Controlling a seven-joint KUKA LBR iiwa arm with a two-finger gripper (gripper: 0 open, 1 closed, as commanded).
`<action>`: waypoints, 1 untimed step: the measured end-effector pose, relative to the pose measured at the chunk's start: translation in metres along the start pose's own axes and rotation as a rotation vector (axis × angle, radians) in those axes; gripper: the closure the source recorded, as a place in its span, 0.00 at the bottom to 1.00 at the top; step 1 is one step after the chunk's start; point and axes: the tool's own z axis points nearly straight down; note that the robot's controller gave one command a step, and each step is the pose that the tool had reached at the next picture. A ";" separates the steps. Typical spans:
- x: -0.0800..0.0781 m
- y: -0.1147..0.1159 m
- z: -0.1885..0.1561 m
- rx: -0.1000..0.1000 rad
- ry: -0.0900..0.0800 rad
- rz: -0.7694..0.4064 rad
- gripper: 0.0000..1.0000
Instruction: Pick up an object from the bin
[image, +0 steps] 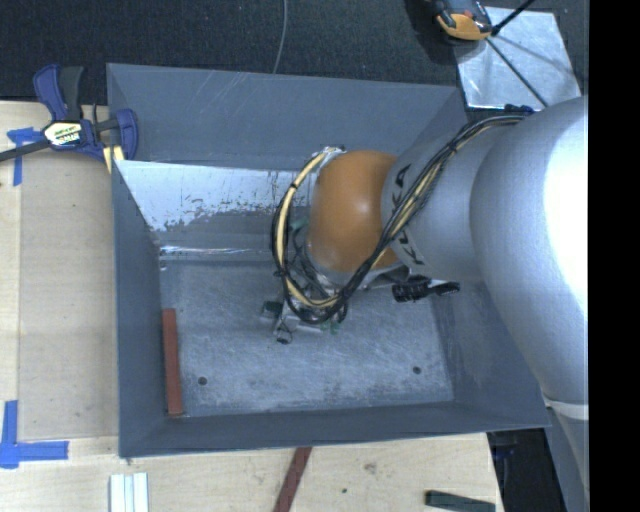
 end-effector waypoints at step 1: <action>0.000 0.000 0.000 0.000 0.000 0.000 1.00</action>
Offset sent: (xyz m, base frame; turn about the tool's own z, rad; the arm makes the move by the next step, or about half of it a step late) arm -0.0001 0.0002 0.0286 0.0000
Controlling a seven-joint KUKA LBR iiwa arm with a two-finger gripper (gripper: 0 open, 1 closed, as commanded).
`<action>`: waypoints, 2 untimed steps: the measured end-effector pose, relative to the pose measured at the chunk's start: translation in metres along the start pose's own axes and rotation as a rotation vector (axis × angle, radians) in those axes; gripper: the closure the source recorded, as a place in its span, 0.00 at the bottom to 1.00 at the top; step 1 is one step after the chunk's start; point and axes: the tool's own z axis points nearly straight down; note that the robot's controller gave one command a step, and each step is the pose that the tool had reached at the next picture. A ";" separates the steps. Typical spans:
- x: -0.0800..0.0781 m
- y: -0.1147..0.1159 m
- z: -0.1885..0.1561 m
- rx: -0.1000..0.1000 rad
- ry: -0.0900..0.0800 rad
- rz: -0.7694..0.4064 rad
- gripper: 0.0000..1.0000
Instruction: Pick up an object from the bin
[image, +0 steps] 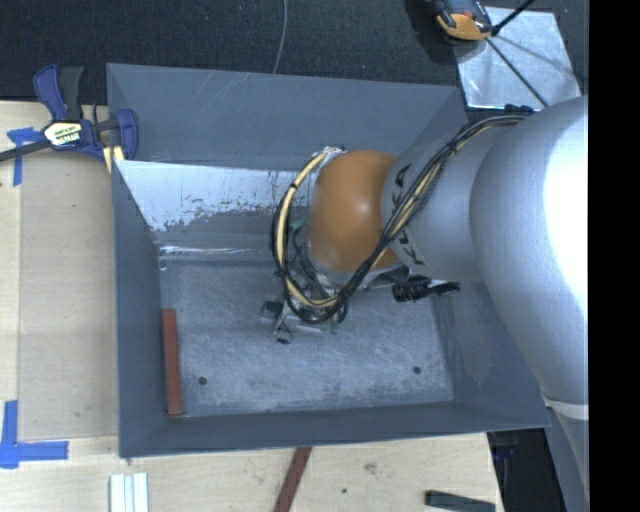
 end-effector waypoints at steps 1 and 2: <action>0.001 0.000 -0.002 0.001 0.003 0.000 1.00; 0.002 -0.001 -0.014 0.005 0.012 0.000 1.00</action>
Offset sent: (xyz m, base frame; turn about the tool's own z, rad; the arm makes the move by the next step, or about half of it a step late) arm 0.0000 0.0001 0.0860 0.0000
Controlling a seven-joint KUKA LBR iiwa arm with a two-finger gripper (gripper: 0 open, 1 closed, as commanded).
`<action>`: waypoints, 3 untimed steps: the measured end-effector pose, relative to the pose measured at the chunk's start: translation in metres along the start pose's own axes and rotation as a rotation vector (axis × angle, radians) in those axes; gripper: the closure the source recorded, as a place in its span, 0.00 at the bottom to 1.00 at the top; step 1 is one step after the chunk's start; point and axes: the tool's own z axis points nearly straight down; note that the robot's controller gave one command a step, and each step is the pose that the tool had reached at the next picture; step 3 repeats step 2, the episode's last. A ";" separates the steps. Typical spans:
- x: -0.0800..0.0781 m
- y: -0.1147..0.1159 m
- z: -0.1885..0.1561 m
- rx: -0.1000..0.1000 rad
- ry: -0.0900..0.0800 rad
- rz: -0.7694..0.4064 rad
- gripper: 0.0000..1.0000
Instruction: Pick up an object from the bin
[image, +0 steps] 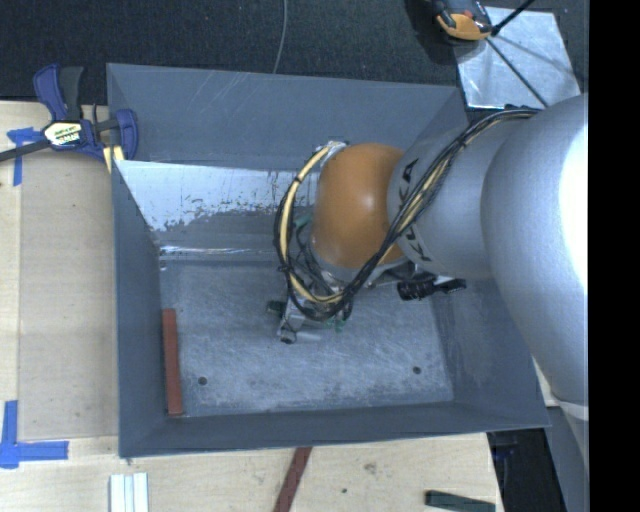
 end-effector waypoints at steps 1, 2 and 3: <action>0.000 0.000 -0.022 -0.001 -0.001 0.000 1.00; -0.002 0.001 -0.036 -0.003 -0.008 0.000 1.00; -0.002 0.001 -0.036 -0.003 -0.008 0.000 1.00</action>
Offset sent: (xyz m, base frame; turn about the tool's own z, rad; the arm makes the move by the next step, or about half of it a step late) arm 0.0000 -0.0002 0.0245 0.0000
